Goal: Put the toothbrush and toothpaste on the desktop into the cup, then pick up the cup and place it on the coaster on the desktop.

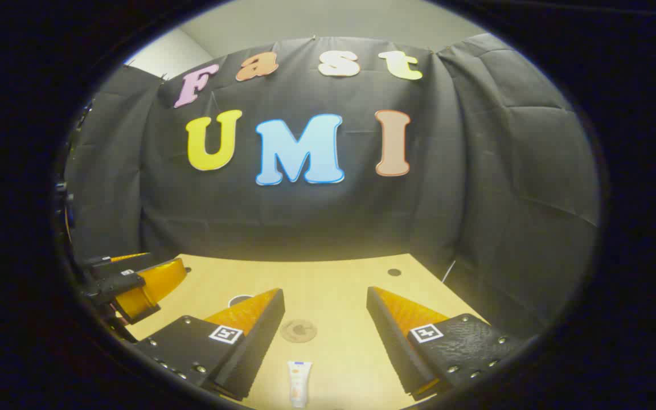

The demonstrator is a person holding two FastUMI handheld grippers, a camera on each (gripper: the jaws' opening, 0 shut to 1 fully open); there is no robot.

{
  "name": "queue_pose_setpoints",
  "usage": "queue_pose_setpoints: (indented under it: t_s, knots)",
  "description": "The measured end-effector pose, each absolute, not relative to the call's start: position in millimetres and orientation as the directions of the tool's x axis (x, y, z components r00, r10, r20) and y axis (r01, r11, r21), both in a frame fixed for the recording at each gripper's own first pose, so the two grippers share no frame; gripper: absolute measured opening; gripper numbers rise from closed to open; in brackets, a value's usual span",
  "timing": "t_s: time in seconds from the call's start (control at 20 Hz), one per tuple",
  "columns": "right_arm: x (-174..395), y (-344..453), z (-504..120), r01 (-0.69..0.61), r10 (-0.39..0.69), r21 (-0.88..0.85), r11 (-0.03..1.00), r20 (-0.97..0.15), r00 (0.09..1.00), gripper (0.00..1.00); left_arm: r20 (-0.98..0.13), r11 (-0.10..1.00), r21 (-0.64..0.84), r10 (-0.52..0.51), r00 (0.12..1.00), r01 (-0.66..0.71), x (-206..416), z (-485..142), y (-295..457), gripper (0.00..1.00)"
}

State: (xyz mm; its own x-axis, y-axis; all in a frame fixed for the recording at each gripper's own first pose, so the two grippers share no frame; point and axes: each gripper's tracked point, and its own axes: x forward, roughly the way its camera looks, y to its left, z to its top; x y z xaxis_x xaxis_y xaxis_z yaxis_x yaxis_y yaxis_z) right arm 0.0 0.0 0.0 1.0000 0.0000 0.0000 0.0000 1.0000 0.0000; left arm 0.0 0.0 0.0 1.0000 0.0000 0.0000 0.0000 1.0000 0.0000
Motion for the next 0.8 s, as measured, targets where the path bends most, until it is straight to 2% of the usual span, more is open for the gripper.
queue_pose_setpoints:
  t_s: [0.2,0.55,0.8]
  knots:
    - [10,8,-7,-0.070,0.070,0.009,0.998,-0.043,0.997,0.92,-0.021,0.998,0.018,0.065,0.998,-0.064,9,-3,1,0.97]
    - [30,-8,-55,-0.114,0.131,0.088,0.990,-0.227,0.965,0.92,-0.097,0.996,0.064,0.071,0.993,-0.065,18,-35,-23,1.00]
    - [31,-7,-64,-0.136,0.156,0.089,0.987,-0.276,0.949,0.94,-0.132,0.996,0.058,0.073,0.989,-0.066,16,-49,-24,1.00]
